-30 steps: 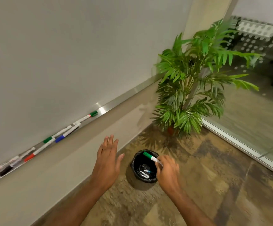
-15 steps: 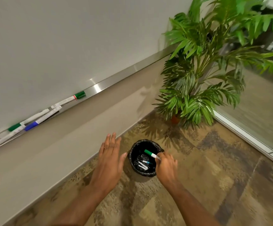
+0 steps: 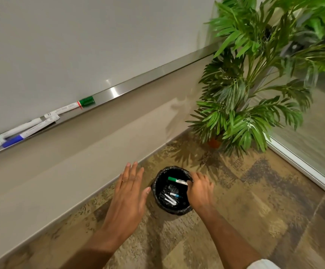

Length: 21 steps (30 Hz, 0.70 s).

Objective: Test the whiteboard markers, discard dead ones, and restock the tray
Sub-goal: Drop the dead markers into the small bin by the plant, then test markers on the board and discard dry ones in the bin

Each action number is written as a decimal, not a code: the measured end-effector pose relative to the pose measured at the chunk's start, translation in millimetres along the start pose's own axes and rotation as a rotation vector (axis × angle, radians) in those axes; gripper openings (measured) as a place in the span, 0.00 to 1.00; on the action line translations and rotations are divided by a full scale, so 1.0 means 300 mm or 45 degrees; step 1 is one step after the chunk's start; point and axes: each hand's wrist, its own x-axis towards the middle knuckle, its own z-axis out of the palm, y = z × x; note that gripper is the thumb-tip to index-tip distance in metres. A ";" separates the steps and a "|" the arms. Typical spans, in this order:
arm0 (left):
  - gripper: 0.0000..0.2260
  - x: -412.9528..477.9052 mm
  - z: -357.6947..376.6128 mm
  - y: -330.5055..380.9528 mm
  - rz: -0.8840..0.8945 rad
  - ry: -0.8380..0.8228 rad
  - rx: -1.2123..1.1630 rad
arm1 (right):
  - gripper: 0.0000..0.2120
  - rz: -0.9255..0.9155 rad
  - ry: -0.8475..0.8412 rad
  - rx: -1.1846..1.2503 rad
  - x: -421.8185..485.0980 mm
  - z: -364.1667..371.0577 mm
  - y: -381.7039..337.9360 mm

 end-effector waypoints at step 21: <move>0.28 -0.135 -0.264 0.091 -0.071 0.087 -0.012 | 0.11 -0.221 0.247 0.413 -0.283 -0.271 -0.176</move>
